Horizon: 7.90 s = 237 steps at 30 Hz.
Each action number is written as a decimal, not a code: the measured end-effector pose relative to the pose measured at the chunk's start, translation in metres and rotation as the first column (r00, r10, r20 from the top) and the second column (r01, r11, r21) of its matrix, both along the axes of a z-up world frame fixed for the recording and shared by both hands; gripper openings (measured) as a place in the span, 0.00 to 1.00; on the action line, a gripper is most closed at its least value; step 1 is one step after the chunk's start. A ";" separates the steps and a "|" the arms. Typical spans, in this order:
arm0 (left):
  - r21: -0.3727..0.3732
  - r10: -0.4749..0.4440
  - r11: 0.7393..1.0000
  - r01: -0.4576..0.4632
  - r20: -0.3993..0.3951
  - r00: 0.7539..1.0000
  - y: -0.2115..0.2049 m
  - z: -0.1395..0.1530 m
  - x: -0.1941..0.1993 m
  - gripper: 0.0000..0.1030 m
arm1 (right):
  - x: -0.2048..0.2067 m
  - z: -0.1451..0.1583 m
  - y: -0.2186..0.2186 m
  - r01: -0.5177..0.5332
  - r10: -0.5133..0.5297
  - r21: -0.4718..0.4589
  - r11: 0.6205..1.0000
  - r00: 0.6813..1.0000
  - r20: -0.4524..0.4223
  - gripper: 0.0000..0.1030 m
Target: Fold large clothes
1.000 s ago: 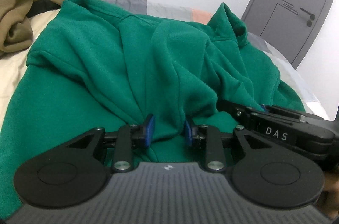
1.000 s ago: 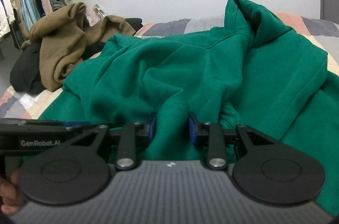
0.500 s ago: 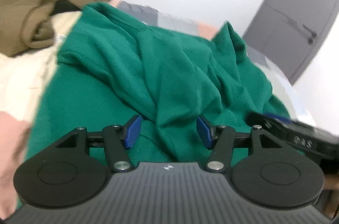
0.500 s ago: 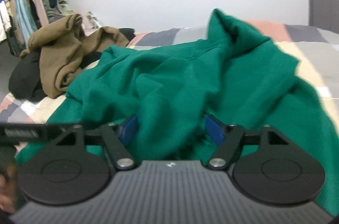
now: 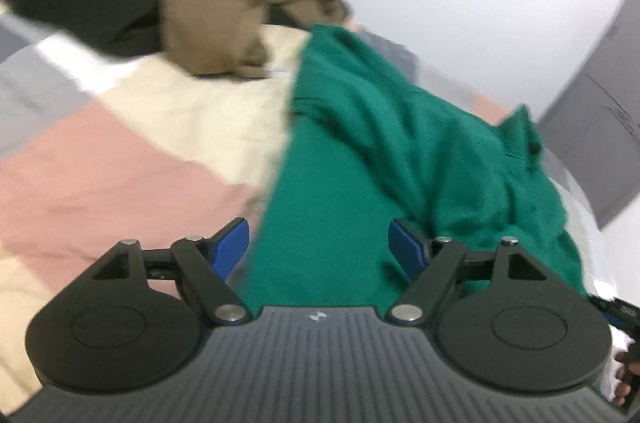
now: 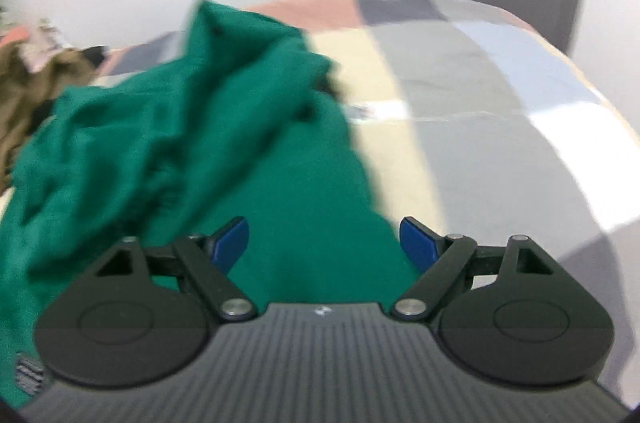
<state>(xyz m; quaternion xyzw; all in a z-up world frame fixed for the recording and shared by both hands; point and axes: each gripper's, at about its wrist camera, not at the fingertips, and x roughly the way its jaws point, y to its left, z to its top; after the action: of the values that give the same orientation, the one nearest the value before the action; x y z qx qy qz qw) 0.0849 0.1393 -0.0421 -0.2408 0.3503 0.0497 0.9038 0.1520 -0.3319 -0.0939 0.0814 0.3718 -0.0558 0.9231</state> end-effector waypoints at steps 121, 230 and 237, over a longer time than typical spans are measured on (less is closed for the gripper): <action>-0.082 -0.257 0.952 0.294 0.306 0.917 -0.002 0.062 0.080 0.79 | 0.074 0.009 -0.058 -0.095 -0.008 0.575 0.813 0.985 0.174 0.65; -0.575 -0.113 0.798 0.183 0.155 0.981 -0.033 -0.005 -0.049 0.29 | -0.076 0.016 0.036 -0.144 0.055 0.634 0.760 0.986 0.158 0.27; -0.577 -0.146 0.797 0.178 0.103 0.984 -0.037 -0.010 -0.046 0.41 | -0.079 0.007 0.029 -0.081 0.034 0.657 0.750 0.996 0.084 0.34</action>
<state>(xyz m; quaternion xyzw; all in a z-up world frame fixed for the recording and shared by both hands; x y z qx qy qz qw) 0.0386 0.1023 -0.0526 -0.4770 0.3437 -0.1441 0.7959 0.0725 -0.3027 -0.0869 0.3918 0.3390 0.1099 0.8482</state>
